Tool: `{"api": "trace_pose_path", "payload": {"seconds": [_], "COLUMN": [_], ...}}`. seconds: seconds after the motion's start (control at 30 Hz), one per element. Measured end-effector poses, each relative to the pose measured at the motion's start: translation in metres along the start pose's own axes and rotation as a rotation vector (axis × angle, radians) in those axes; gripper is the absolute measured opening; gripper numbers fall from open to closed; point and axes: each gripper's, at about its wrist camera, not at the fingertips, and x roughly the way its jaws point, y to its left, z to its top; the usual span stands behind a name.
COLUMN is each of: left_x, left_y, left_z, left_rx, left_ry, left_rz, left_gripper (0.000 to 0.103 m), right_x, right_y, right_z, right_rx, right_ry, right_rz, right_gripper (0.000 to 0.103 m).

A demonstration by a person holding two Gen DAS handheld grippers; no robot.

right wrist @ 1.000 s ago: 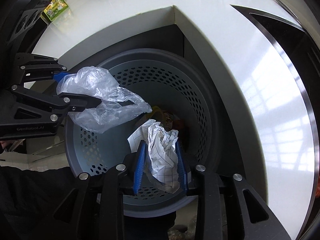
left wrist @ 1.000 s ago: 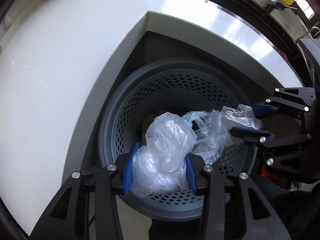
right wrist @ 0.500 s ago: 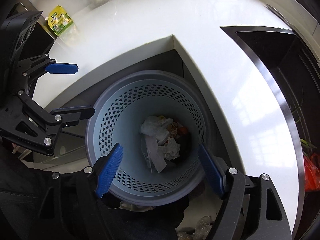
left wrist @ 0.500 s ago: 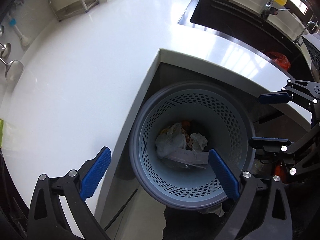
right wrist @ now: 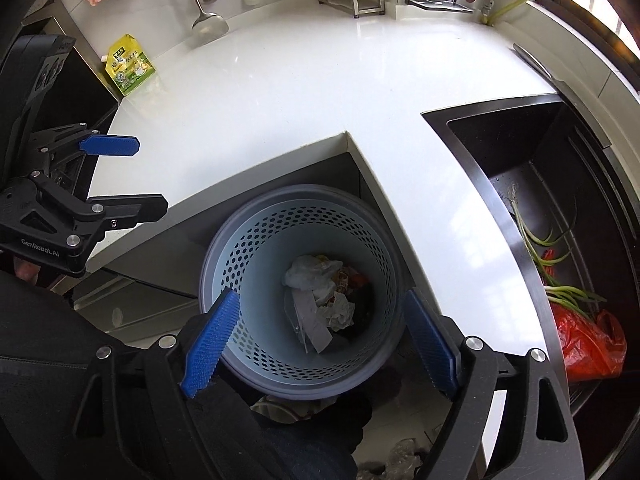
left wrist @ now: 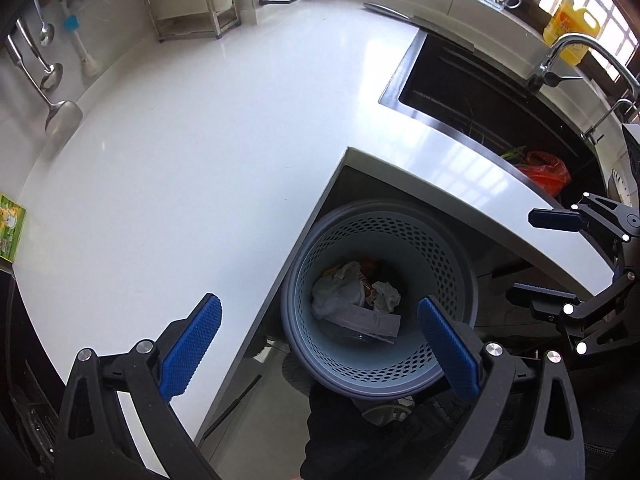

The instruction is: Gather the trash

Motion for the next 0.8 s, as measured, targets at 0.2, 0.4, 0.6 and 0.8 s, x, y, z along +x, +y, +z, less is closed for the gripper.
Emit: {"api": "trace_pose_path", "payload": {"seconds": [0.2, 0.4, 0.6, 0.8], "left_x": [-0.012, -0.014, -0.014, -0.013], "left_y": [0.005, 0.009, 0.011, 0.011], "left_z": [0.002, 0.003, 0.001, -0.001], "left_rx": [-0.024, -0.028, -0.028, -0.029], "left_ry": [-0.011, -0.011, -0.009, -0.003], "left_rz": [-0.009, -0.008, -0.002, -0.001], "left_gripper": [0.096, 0.096, 0.096, 0.096], "right_x": [-0.014, -0.014, -0.013, -0.013], "right_y": [-0.001, 0.0, 0.003, 0.003], "right_z": [0.003, 0.005, 0.006, 0.006], "right_rx": [0.02, 0.027, 0.012, 0.014], "right_ry": [-0.012, -0.015, -0.012, -0.014], "right_rz": [0.006, 0.006, 0.009, 0.009], "right_gripper": [0.08, 0.08, 0.08, 0.08]}}
